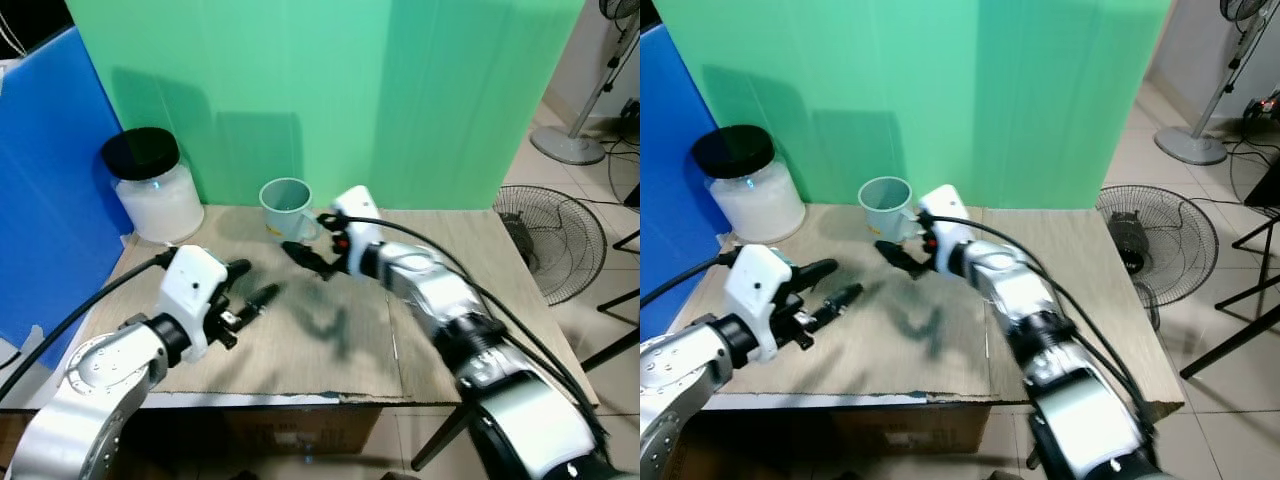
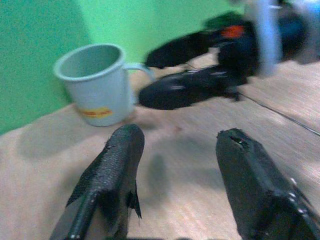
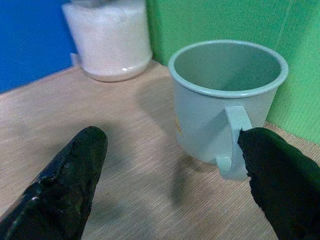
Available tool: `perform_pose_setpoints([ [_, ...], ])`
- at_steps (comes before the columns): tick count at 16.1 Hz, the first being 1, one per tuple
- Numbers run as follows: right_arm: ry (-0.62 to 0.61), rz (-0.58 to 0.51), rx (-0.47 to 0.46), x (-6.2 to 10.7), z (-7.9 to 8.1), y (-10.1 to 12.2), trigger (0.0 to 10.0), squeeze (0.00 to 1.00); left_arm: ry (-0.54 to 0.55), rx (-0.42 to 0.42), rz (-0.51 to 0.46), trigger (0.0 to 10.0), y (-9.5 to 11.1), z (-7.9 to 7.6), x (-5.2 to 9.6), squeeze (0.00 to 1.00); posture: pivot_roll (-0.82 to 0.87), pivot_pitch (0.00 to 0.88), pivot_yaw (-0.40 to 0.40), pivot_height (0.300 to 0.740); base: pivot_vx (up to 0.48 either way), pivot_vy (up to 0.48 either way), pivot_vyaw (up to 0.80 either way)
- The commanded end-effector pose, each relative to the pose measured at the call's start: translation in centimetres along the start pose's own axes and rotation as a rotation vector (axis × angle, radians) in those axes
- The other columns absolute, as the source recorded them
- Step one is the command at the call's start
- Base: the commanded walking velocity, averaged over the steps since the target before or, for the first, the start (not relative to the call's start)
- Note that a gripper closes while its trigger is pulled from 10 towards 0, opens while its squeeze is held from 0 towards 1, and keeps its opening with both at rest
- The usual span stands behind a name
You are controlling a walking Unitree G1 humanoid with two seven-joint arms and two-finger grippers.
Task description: Setting the table
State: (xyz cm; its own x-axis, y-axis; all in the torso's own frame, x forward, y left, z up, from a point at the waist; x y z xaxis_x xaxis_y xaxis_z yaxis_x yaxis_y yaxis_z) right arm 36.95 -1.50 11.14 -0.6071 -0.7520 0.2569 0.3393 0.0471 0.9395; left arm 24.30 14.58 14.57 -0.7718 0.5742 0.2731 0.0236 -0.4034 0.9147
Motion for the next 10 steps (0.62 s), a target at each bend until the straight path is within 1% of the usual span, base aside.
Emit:
perform_pose_setpoints([
  [1,-0.033,-0.008,0.018,-0.4,-0.2,0.4,10.0,0.00,-0.013,-0.004,0.009,10.0,-0.1,-0.1,0.0,1.00,0.00,0.000,0.037,0.740,0.000,0.000,0.00],
  [2,-0.051,-0.016,0.014,-0.7,-0.3,0.6,10.0,0.00,-0.011,-0.012,0.011,10.0,-0.2,-0.1,-0.1,1.00,0.00,0.007,0.037,0.740,0.000,0.000,0.00],
  [3,-0.066,-0.022,0.016,-0.8,-0.3,0.8,10.0,0.00,-0.012,-0.014,0.013,10.0,-0.3,-0.1,0.0,0.86,0.00,0.009,0.034,0.740,0.000,0.000,0.00],
  [4,-0.086,-0.029,0.007,-1.0,-0.4,0.9,10.0,0.00,-0.016,-0.016,0.015,10.0,-0.3,-0.2,0.0,0.00,0.00,0.013,0.029,0.740,0.000,0.000,0.00],
  [8,-0.125,-0.065,-0.009,-1.1,-1.1,1.9,10.0,0.00,-0.026,-0.012,0.020,10.0,-0.5,-0.6,0.4,0.00,0.00,0.022,0.025,0.740,0.000,0.000,0.00],
  [10,-0.168,-0.060,-0.008,-0.9,-1.9,2.0,10.0,0.00,-0.027,-0.012,0.022,10.0,-0.5,-0.6,0.4,0.00,0.01,0.024,0.026,0.740,0.000,0.000,0.00],
])
Point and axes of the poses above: a point about 5 cm out from each wrist's last joint towards the gripper, its own x axis pointing back from the gripper into the wrist, its own y axis along the axis of the wrist's last joint, z = x × y, the point moved 3 cm from there along -x, pointing out of the wrist towards the gripper, and after that the axes turned 10 degrees about -x, right-handed, at the moved point
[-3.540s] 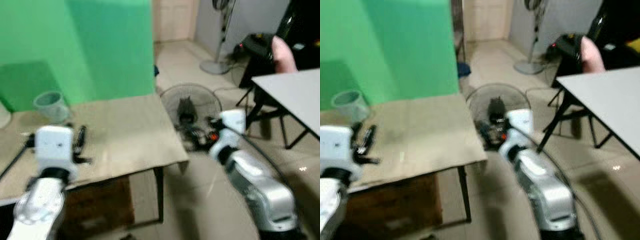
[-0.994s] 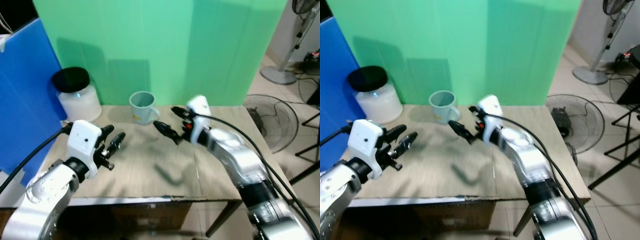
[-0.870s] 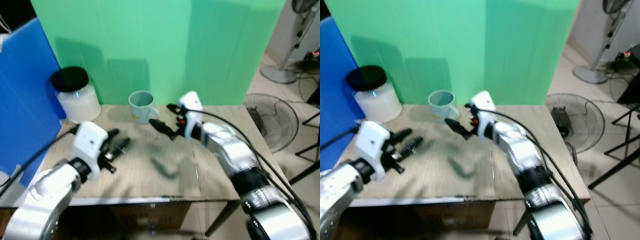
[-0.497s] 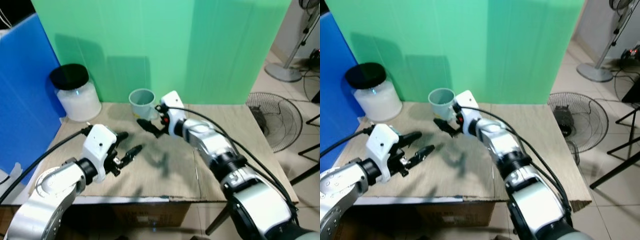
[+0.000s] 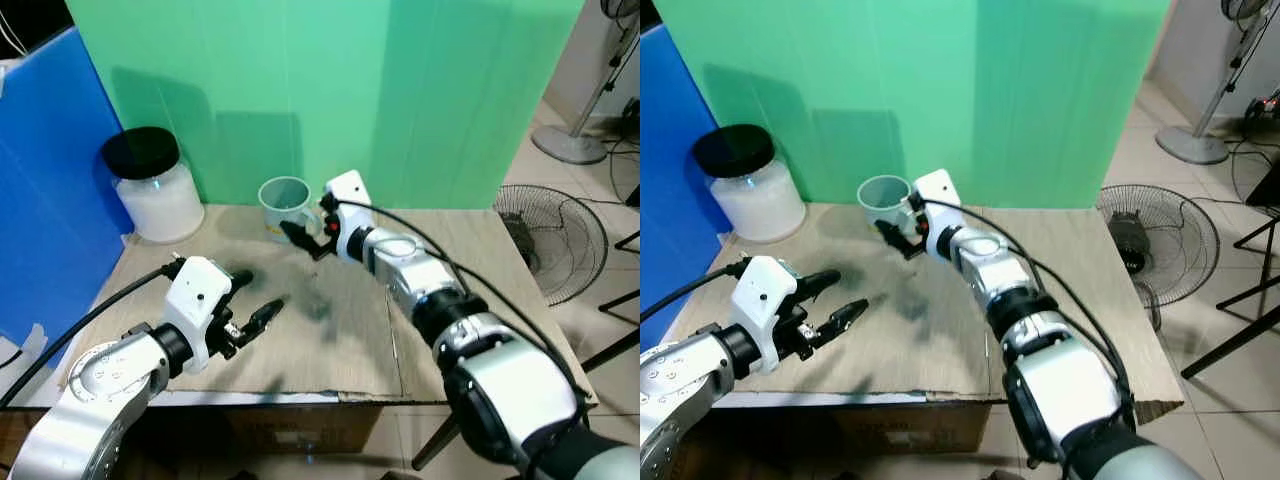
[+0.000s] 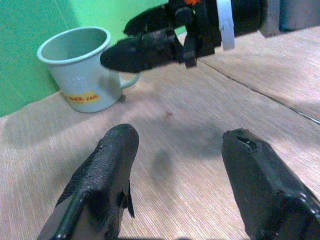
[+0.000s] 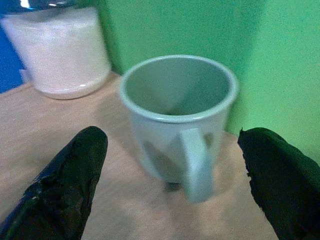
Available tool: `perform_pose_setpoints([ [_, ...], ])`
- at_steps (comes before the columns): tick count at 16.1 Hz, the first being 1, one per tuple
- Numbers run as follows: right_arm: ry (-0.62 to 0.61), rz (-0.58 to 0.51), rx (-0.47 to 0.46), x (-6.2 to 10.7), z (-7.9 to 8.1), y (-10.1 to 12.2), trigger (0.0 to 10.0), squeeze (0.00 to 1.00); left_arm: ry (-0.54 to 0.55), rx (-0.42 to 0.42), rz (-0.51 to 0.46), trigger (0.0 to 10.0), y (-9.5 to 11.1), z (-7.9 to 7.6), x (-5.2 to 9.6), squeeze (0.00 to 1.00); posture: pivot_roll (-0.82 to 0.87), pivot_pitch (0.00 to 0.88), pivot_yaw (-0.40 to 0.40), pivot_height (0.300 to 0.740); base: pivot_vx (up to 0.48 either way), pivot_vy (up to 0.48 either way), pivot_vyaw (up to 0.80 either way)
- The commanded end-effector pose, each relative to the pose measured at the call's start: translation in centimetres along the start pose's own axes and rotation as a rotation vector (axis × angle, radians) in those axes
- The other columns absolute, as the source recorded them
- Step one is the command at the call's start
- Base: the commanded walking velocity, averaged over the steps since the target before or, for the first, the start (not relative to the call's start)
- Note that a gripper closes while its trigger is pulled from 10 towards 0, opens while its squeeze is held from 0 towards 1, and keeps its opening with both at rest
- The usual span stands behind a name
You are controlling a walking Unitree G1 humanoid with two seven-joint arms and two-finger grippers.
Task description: Setting the table
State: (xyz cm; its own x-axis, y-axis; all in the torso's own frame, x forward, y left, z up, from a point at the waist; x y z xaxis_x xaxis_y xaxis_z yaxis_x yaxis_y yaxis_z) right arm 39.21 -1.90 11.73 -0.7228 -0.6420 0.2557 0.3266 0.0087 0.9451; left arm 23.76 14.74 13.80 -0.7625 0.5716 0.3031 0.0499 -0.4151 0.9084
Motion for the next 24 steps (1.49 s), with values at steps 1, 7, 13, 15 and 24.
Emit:
perform_pose_setpoints([
  [1,-0.015,-0.015,0.002,0.0,-0.3,0.7,10.0,0.00,-0.015,-0.020,-0.007,10.0,0.3,-0.2,0.0,0.00,0.01,0.024,0.026,0.740,0.000,0.000,0.00],
  [7,0.022,0.033,-0.007,-0.6,1.0,-0.4,4.7,0.00,-0.017,-0.029,-0.018,10.0,0.4,0.0,0.1,0.00,0.02,0.024,0.032,0.740,0.000,0.000,0.00],
  [13,0.002,0.052,-0.025,-0.8,1.5,-1.4,0.0,0.00,-0.014,-0.032,-0.019,10.0,0.4,0.2,0.0,0.00,0.01,0.020,0.032,0.740,0.000,0.000,0.00],
  [15,-0.014,0.047,-0.034,-0.9,1.6,-1.5,0.0,0.00,-0.012,-0.037,-0.022,10.0,0.5,0.4,-0.1,0.00,0.02,0.013,0.036,0.740,0.000,0.000,0.00],
  [24,-0.061,0.038,-0.047,-1.3,1.9,-1.7,0.0,0.00,-0.011,-0.047,-0.019,10.0,0.5,0.6,-0.1,0.00,0.03,0.010,0.036,0.740,0.000,0.000,0.00],
])
Point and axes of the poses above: a point about 5 cm out from each wrist's last joint towards the gripper, its own x axis pointing back from the gripper into the wrist, its own y axis along the axis of the wrist's last joint, z = x × y, the point moved 3 cm from there along -x, pointing out of the wrist towards the gripper, and after that the axes turned 10 degrees about -x, right-handed, at the moved point
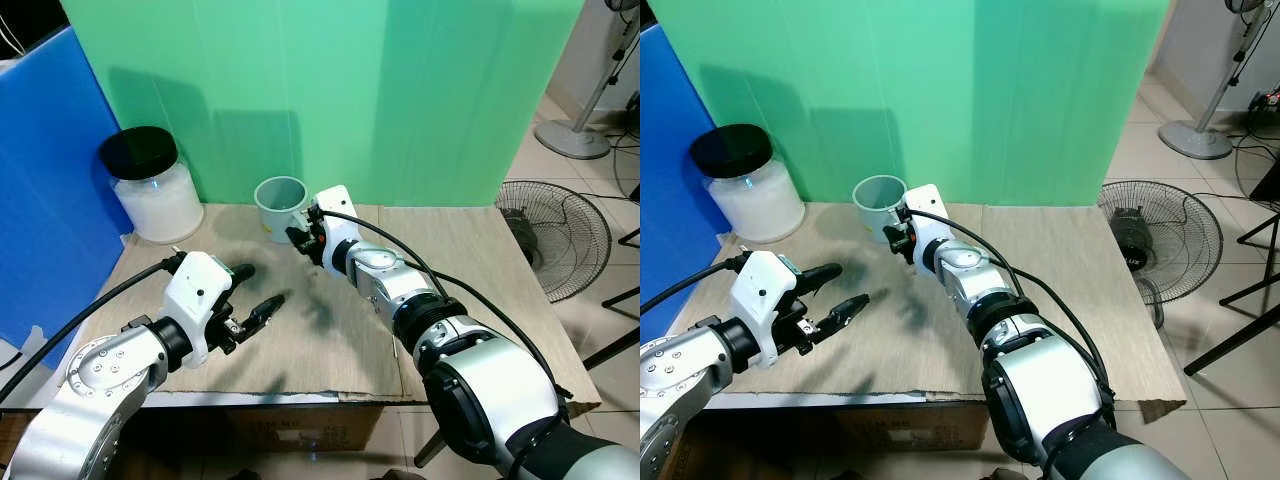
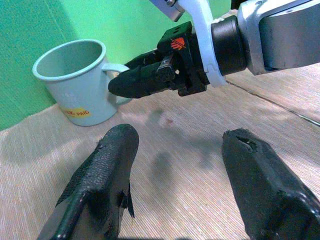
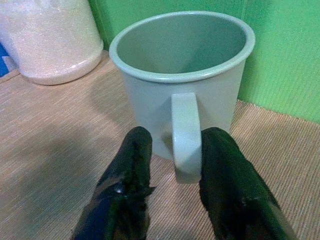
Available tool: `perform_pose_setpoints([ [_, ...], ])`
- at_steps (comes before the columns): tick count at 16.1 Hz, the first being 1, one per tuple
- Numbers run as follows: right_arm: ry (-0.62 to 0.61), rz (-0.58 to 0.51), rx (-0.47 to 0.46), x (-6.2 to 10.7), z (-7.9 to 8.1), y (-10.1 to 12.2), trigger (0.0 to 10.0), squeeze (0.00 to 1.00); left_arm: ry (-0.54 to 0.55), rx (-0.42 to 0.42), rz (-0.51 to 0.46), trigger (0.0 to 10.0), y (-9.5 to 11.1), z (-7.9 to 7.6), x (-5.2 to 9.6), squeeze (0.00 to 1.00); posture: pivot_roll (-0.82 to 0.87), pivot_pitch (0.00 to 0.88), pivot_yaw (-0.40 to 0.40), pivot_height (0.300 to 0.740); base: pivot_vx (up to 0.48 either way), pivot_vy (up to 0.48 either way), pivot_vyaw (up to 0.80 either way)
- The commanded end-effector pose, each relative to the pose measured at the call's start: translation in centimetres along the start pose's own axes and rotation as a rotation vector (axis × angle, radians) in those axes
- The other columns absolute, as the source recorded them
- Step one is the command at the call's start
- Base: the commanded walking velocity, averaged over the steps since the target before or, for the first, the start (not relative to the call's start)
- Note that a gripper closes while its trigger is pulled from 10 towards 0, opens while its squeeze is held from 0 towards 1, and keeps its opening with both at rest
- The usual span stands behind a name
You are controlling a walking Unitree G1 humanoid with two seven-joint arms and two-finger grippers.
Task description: Setting the table
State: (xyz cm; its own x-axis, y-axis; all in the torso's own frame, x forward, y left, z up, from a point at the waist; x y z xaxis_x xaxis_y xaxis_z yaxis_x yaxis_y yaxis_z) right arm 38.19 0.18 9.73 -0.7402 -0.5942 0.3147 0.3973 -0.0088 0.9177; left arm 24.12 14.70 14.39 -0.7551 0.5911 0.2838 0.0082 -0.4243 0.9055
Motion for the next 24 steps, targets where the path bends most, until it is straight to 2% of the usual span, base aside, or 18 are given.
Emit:
perform_pose_setpoints([
  [1,-0.006,-0.012,0.013,-0.1,0.2,0.4,0.0,0.00,0.000,-0.013,0.007,10.0,-0.1,0.2,0.0,0.00,0.03,0.009,0.035,0.740,0.000,0.000,0.00],
  [7,-0.016,-0.017,-0.003,-0.1,0.0,0.2,0.0,0.00,0.001,-0.015,0.009,10.0,-0.2,0.1,0.0,0.00,0.03,0.000,0.026,0.740,0.000,0.000,0.00],
  [10,0.054,-0.075,0.008,0.6,-0.6,0.8,0.0,0.00,0.009,-0.012,0.006,10.0,-0.2,-0.2,0.1,0.00,0.03,0.000,0.024,0.740,0.000,0.000,0.00],
  [14,0.171,-0.227,0.024,3.4,-2.0,2.2,0.0,0.00,0.044,-0.002,-0.014,10.0,0.2,-0.6,0.4,0.00,0.01,0.000,0.022,0.740,0.000,0.000,0.00],
  [15,0.183,-0.284,0.048,5.6,-2.3,2.9,0.0,0.00,0.069,0.007,-0.033,10.0,0.6,-0.8,0.5,0.00,0.00,0.000,0.025,0.740,0.000,0.000,0.00],
  [16,0.164,-0.353,0.067,8.1,-2.7,3.9,2.4,0.00,0.110,0.013,-0.050,10.0,0.9,-1.0,0.5,0.00,-0.01,0.000,0.026,0.740,0.000,0.000,0.00],
  [17,0.127,-0.398,0.083,10.3,-3.3,4.5,10.0,0.00,0.166,0.008,-0.055,10.0,0.9,-0.8,0.7,0.00,-0.02,0.000,0.027,0.740,0.000,0.000,0.00],
  [18,0.106,-0.414,0.089,11.1,-3.6,4.7,10.0,0.00,0.197,0.001,-0.055,10.0,0.9,-0.6,0.8,0.00,-0.02,0.000,0.027,0.740,0.000,0.000,0.00],
  [19,0.023,-0.447,0.114,13.6,-4.4,4.8,10.0,0.00,0.325,-0.003,-0.058,10.0,1.1,0.2,1.1,0.00,-0.04,0.000,0.032,0.740,0.000,0.000,0.00],
  [20,-0.008,-0.448,0.120,14.3,-4.6,4.8,10.0,0.00,0.364,0.001,-0.056,10.0,1.1,0.4,1.2,0.00,-0.04,0.000,0.032,0.740,0.000,0.000,0.00],
  [22,-0.140,-0.493,0.101,17.2,-5.0,4.2,10.0,0.00,0.503,0.036,-0.087,10.0,1.7,1.1,1.4,0.00,-0.05,0.000,0.038,0.740,0.000,0.000,-0.80],
  [23,-0.188,-0.493,0.080,18.2,-4.8,3.8,10.0,0.00,0.514,-0.004,-0.067,10.0,1.7,0.9,0.9,0.00,-0.05,0.000,0.038,0.740,0.000,0.000,-0.80],
  [24,-0.210,-0.485,0.081,18.3,-4.8,3.4,10.0,0.00,0.516,-0.002,-0.060,10.0,1.6,0.9,0.7,0.00,-0.05,0.000,0.038,0.740,0.000,0.000,-0.80],
])
Point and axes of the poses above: a point about 5 cm out from each wrist's last joint towards the gripper, its own x axis pointing back from the gripper into the wrist, its own y axis along the axis of the wrist's last joint, z = x × y, the point moved 3 cm from there along -x, pointing out of the wrist towards the gripper, and after that the axes turned 10 degrees about -x, right-handed, at the moved point
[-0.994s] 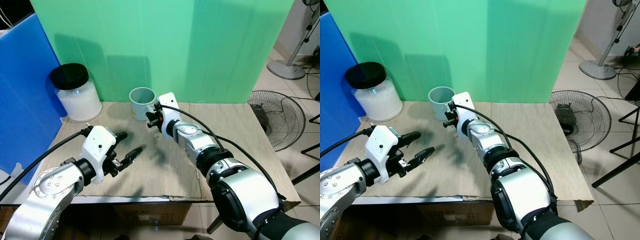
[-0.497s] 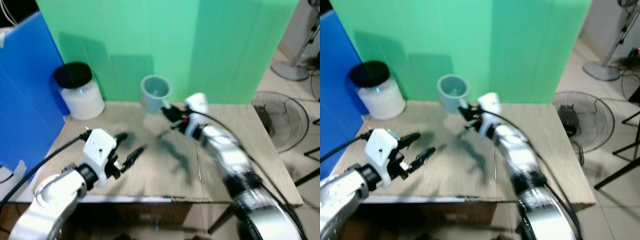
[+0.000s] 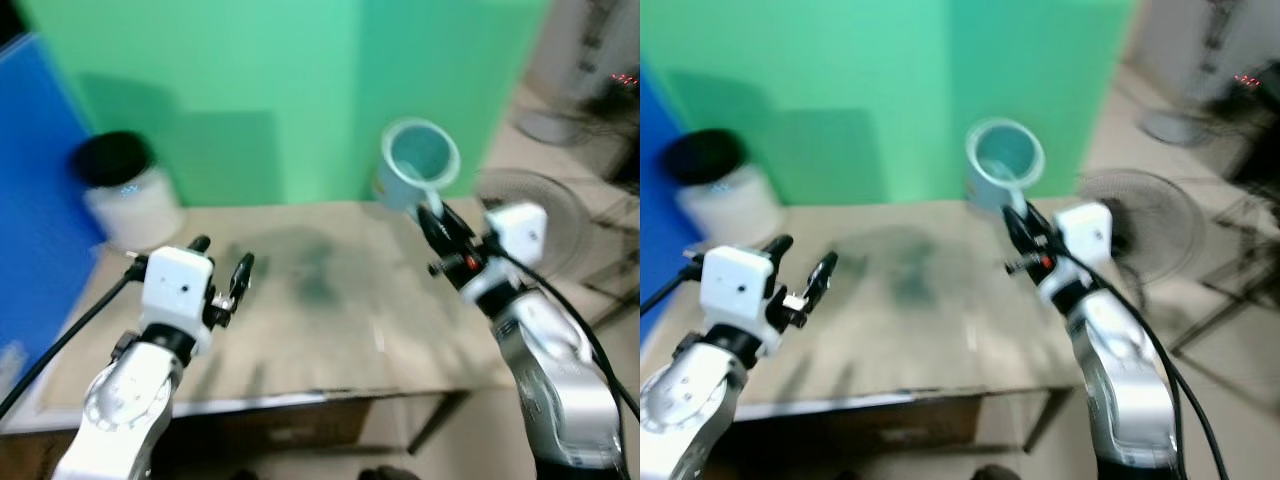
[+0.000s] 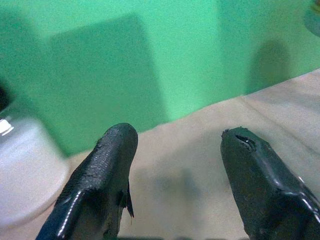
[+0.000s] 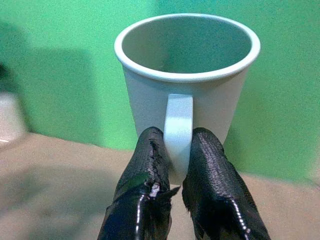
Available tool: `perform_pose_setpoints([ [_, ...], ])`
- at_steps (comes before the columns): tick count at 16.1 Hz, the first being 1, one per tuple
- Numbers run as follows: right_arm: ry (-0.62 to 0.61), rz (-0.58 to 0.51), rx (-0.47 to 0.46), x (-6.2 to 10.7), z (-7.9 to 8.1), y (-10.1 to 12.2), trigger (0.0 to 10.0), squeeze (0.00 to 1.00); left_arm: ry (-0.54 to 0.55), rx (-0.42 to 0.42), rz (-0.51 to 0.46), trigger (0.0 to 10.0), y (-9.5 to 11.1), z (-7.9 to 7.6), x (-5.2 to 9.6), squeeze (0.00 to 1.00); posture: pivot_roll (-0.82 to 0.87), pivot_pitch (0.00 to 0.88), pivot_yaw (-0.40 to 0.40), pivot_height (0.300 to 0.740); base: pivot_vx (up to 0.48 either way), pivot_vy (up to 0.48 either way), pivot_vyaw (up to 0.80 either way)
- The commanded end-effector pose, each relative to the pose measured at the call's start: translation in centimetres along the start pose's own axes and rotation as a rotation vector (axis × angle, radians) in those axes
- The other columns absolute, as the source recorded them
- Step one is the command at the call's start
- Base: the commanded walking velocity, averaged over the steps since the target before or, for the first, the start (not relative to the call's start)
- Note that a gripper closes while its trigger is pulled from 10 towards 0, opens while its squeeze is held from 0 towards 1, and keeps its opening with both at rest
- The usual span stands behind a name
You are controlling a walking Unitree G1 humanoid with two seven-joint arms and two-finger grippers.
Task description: Setting the table
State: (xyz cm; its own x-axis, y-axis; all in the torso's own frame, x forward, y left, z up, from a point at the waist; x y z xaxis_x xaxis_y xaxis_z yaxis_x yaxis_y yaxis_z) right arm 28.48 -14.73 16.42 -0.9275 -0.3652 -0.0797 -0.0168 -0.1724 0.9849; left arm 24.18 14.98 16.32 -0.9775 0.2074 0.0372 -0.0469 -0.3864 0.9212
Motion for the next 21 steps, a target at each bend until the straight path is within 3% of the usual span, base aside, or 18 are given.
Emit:
perform_pose_setpoints([
  [1,-0.025,-0.014,0.025,0.3,0.3,0.6,10.0,0.00,0.017,-0.009,0.011,10.0,-0.2,-0.1,-0.1,0.00,-0.06,0.000,0.042,0.740,0.000,0.000,-0.80],
  [5,-0.132,0.017,0.009,0.7,-0.3,0.7,10.0,0.00,0.069,0.019,0.023,10.0,-0.1,0.1,-0.3,0.00,-0.06,0.000,0.034,0.740,0.000,0.000,-0.80],
  [10,-0.158,0.055,0.008,0.1,-0.4,0.5,10.0,0.00,0.126,-0.007,0.049,10.0,-0.7,1.6,0.1,0.00,-0.06,0.000,0.020,0.740,0.000,0.000,-0.16],
  [14,-0.183,0.091,0.015,0.2,-0.8,0.3,10.0,0.00,0.159,0.050,0.053,10.0,-0.7,2.0,0.4,0.00,-0.06,0.000,0.024,0.740,0.000,0.000,-0.79],
  [16,-0.197,0.086,0.030,0.3,-0.9,0.4,10.0,0.00,0.161,0.009,0.047,10.0,-0.7,2.0,0.4,0.00,-0.07,0.000,0.025,0.740,0.000,0.000,-0.79],
  [19,-0.214,0.094,0.036,0.5,-1.1,0.4,10.0,0.00,0.187,0.038,0.055,10.0,-0.9,2.2,0.4,0.00,-0.07,0.004,0.021,0.740,0.000,0.000,-0.79],
  [21,-0.232,0.103,0.038,0.7,-1.4,0.5,10.0,0.00,0.198,0.007,0.046,10.0,-0.8,2.4,0.5,0.00,-0.07,0.009,0.015,0.740,0.000,0.000,-0.79],
])
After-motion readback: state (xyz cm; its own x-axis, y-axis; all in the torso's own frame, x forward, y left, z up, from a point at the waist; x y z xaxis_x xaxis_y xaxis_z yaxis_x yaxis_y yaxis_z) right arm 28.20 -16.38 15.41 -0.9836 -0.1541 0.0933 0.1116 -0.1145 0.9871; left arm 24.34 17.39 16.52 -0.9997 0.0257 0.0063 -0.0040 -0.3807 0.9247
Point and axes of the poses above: a point about 5 cm out from each wrist's last joint towards the gripper, its own x axis pointing back from the gripper into the wrist, its own y axis along the axis of the wrist's last joint, z = x × y, the point moved 3 cm from there along -x, pointing out of the wrist towards the gripper, and after that the axes turned 10 degrees about -x, right-handed, at the moved point
